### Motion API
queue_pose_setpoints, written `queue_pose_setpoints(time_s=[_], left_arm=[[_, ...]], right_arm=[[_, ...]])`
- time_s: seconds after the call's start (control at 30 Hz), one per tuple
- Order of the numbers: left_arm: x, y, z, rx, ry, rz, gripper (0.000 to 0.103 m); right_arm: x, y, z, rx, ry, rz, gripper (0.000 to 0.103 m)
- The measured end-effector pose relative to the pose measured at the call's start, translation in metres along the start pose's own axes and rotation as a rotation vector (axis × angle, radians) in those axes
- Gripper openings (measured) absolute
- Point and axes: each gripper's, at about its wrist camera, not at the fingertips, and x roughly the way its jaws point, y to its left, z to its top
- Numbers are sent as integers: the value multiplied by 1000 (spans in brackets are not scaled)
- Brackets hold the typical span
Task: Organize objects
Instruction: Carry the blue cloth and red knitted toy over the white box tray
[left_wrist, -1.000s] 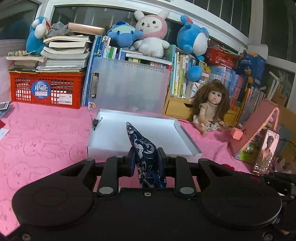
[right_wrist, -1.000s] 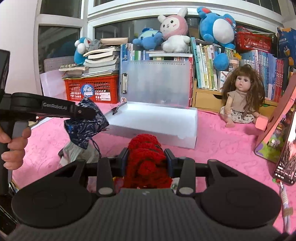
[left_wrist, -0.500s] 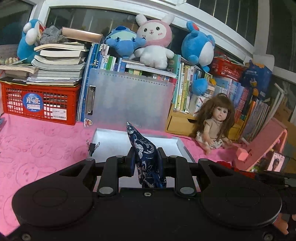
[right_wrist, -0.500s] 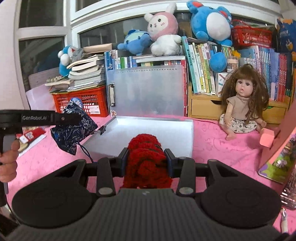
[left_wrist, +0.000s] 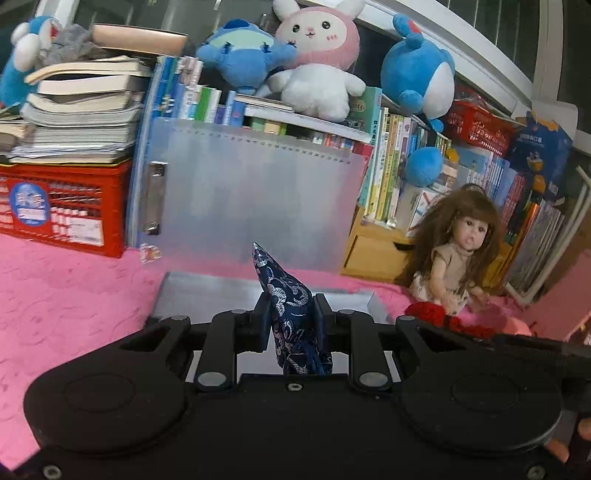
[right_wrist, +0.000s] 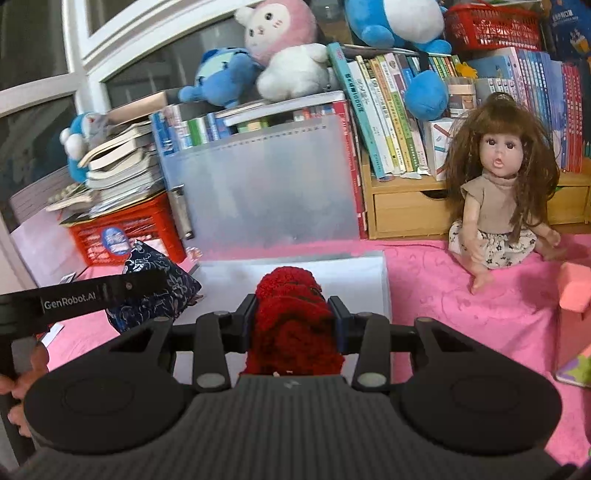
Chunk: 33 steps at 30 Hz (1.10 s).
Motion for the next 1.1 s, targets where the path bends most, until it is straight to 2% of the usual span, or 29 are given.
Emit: queue_pose_setpoints(time_s=[0.13, 0.4, 0.77, 1.1], left_arm=[[31, -4, 9, -21, 2, -25, 22], [79, 3, -4, -29, 74, 23, 22], [99, 13, -35, -6, 156, 25, 22], [105, 21, -40, -26, 184, 26, 22]], right_arm=[[19, -7, 12, 23, 2, -20, 45], [66, -18, 15, 57, 46, -55, 45], [106, -20, -10, 66, 131, -76, 45], [115, -18, -23, 48, 170, -72, 45]])
